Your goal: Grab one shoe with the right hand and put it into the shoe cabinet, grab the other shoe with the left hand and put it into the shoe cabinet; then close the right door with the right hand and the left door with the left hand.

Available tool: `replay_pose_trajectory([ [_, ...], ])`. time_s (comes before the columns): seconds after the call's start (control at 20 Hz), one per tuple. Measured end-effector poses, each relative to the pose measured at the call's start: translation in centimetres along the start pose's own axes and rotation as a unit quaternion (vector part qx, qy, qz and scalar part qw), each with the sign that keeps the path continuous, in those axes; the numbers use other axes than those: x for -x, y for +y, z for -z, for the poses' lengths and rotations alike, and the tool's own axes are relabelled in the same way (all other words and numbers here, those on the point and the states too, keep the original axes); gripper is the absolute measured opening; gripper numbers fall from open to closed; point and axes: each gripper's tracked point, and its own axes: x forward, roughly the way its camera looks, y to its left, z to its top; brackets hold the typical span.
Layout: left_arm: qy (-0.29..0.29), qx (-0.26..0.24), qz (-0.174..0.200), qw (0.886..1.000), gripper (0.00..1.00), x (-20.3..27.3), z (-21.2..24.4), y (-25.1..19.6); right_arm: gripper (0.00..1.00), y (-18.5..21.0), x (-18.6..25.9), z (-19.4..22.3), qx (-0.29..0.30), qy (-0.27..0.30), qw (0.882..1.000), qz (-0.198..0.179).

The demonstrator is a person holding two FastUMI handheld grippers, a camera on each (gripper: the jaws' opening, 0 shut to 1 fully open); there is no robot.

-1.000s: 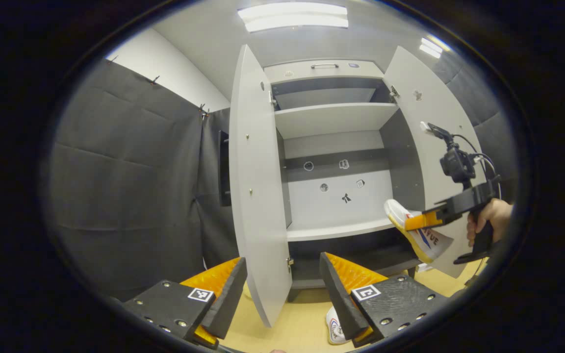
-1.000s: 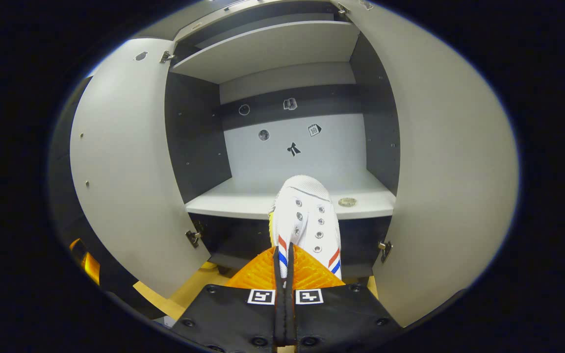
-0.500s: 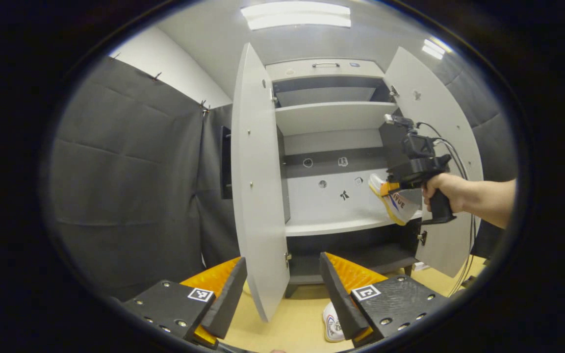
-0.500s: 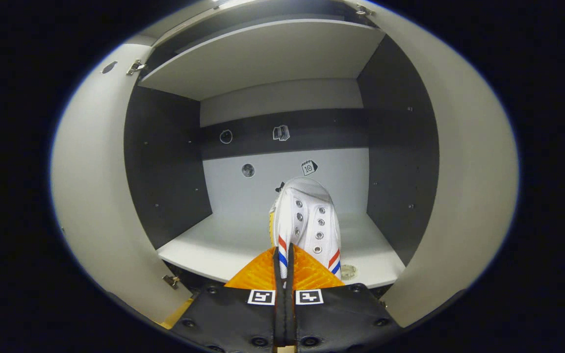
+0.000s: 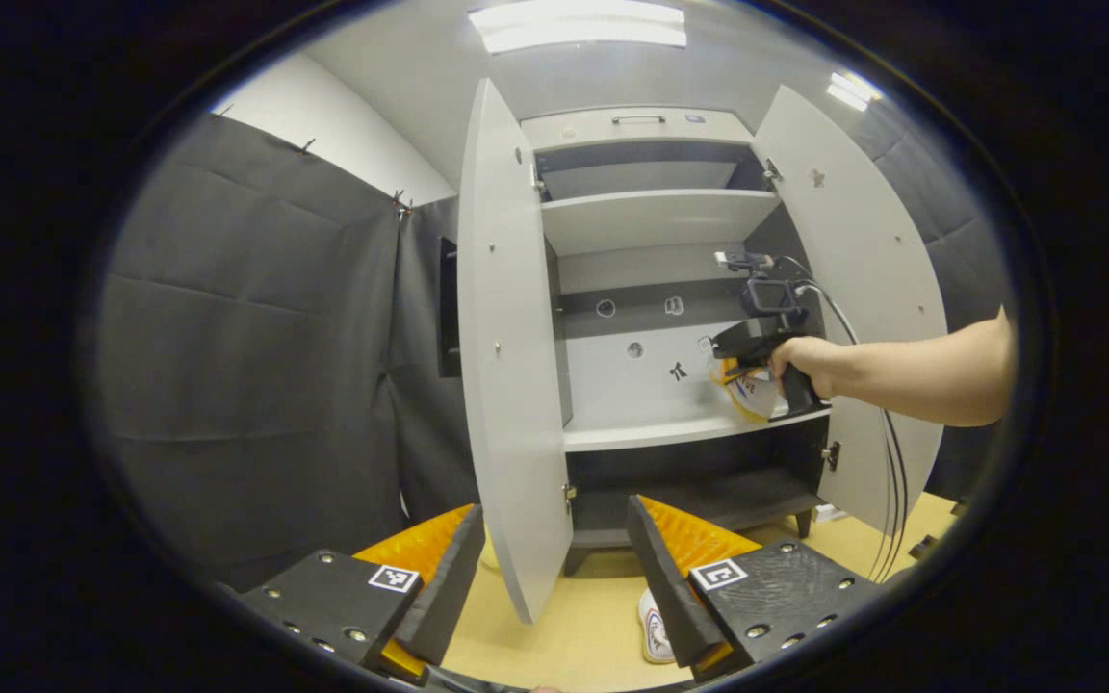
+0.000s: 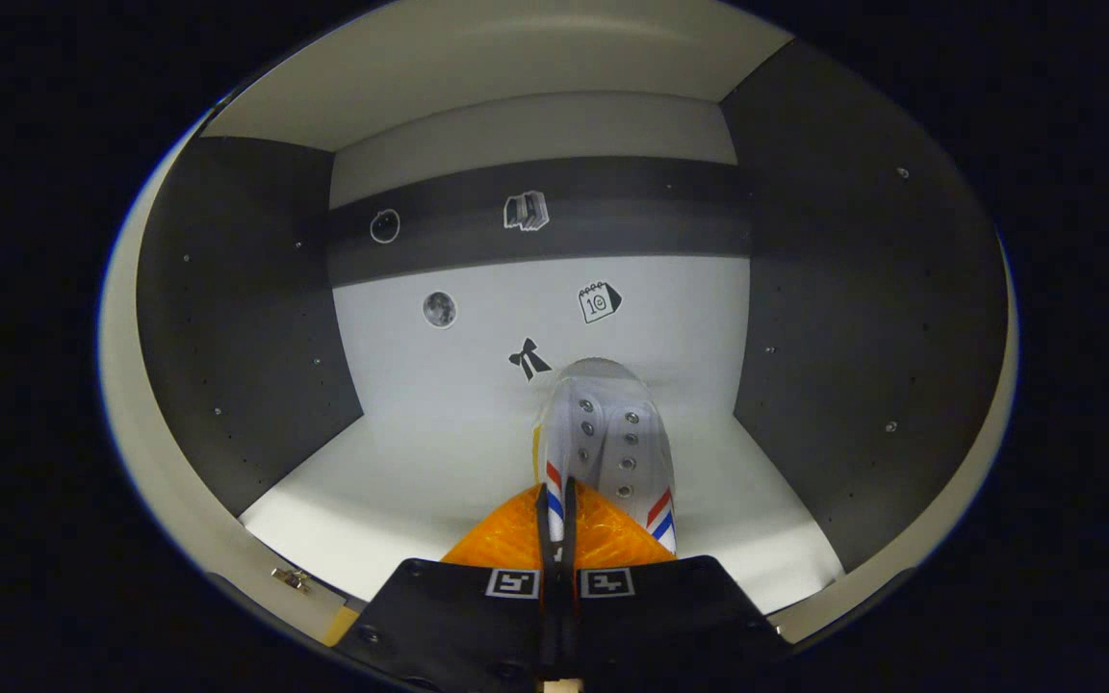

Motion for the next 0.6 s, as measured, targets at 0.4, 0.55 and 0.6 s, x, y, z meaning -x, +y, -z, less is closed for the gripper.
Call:
replay_pose_trajectory([
  [0.4, 0.036, 0.034, 0.056, 0.997, 0.86, -3.5, 3.4, -3.0, 0.85, 1.5, 5.6, -4.5, 0.032, -0.119, 0.992, -0.029],
  [0.55, 0.05, 0.039, 0.082, 0.995, 0.87, -5.5, 4.5, -4.2, 1.0, 1.4, 10.5, -5.0, 0.025, -0.159, 0.986, -0.038],
  [0.6, 0.055, 0.037, 0.093, 0.993, 0.87, -6.1, 4.7, -4.5, 1.0, 1.0, 12.2, -4.9, 0.025, -0.173, 0.984, -0.035],
])
